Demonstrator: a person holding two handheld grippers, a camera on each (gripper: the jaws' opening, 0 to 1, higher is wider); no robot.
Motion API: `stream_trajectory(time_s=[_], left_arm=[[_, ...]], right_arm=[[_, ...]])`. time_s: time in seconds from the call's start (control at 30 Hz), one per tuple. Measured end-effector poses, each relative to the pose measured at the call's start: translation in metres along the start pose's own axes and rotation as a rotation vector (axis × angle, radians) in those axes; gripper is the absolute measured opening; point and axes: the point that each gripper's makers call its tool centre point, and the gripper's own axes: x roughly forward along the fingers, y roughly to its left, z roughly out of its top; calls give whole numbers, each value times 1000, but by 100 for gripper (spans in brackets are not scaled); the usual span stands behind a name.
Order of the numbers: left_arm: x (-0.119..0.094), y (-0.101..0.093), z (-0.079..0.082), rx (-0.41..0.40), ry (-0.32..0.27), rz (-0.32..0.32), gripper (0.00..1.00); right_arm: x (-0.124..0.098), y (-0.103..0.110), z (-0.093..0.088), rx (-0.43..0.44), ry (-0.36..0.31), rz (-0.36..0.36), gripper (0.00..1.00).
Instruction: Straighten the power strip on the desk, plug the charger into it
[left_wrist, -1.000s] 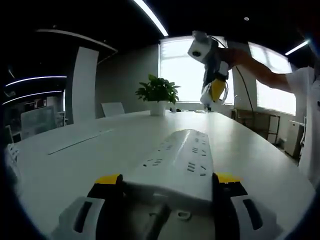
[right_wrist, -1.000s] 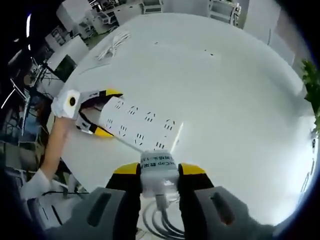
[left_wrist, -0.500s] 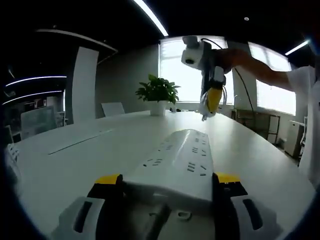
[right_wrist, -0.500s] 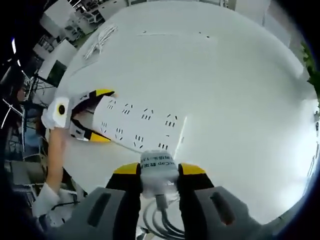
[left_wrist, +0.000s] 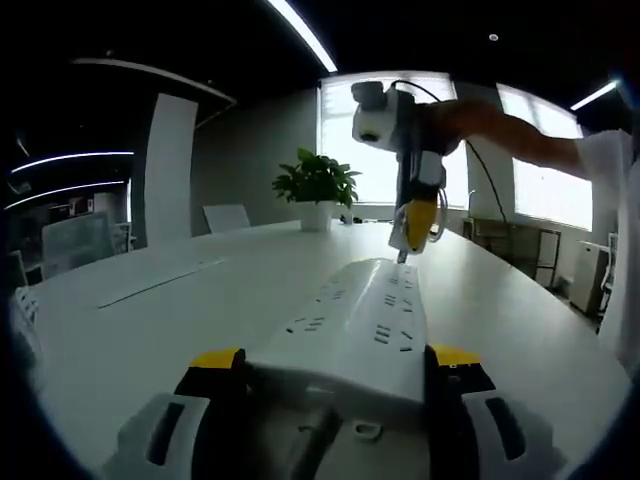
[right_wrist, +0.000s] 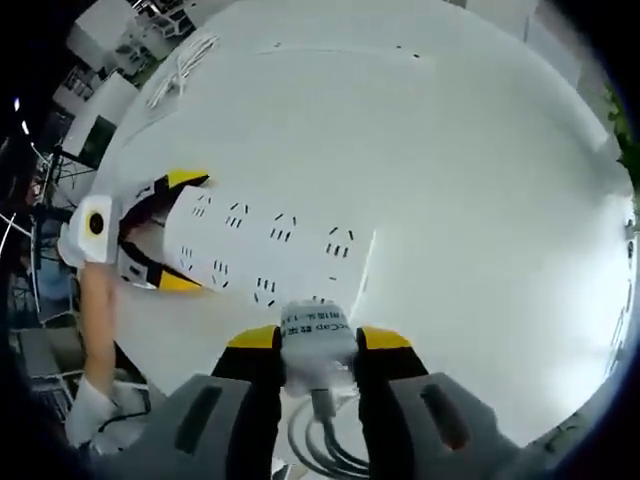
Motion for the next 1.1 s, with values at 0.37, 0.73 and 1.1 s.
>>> stream_trajectory(time_s=[0.37, 0.73, 1.1], left_arm=[[0, 0, 1, 0, 0, 0, 74], [1, 0, 1, 0, 0, 1, 74], [0, 0, 0, -1, 1, 4, 74]], right_arm=[[-1, -2, 0, 38, 31, -48, 28], [0, -2, -6, 123, 44, -81, 28], [3, 1, -5, 174, 43, -139, 28]])
